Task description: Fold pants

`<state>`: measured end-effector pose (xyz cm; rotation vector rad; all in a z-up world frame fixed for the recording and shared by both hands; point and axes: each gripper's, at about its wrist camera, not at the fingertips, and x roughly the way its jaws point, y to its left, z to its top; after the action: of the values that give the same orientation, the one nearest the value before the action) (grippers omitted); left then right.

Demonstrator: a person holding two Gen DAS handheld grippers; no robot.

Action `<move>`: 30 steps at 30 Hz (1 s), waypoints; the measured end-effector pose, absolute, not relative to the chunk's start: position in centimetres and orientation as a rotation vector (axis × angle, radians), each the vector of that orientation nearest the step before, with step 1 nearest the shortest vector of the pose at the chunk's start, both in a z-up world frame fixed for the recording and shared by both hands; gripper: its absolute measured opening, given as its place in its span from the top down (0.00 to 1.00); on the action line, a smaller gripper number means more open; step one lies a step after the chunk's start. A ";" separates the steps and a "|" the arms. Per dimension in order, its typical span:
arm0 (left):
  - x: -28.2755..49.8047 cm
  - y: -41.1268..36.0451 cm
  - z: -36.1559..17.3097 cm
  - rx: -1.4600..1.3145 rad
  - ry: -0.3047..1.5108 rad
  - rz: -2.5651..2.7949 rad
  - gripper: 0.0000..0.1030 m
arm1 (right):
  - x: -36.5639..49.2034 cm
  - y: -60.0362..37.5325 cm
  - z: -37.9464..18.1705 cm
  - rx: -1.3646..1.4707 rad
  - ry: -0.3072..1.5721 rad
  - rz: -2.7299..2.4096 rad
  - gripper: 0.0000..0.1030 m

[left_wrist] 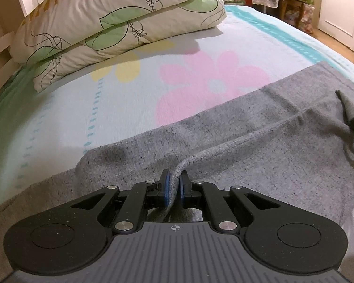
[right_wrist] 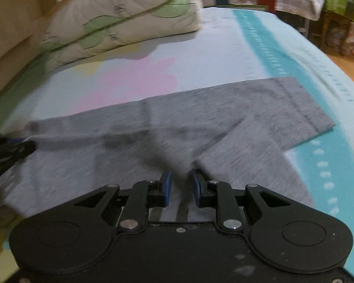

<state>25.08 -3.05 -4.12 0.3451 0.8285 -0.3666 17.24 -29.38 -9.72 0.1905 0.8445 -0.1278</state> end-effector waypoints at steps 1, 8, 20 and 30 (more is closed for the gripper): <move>25.1 -3.0 -4.1 0.341 0.828 -0.366 0.92 | 17.5 -29.9 -9.7 0.181 0.833 -0.175 0.79; 25.3 -2.9 -4.4 0.329 0.832 -0.366 0.92 | 17.5 -31.3 -9.2 0.182 0.791 -0.271 0.71; 24.8 -2.3 -3.5 0.303 0.804 -0.369 0.92 | 16.7 -33.9 -7.6 0.140 0.708 -0.313 0.96; 21.2 -1.4 -0.4 0.259 0.688 -0.370 0.92 | 13.0 -43.2 -0.3 0.207 0.541 -0.451 0.96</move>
<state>21.20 -1.40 -0.41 0.2594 0.6881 -0.3702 13.03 -43.20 -0.29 0.2071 0.5410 -0.4514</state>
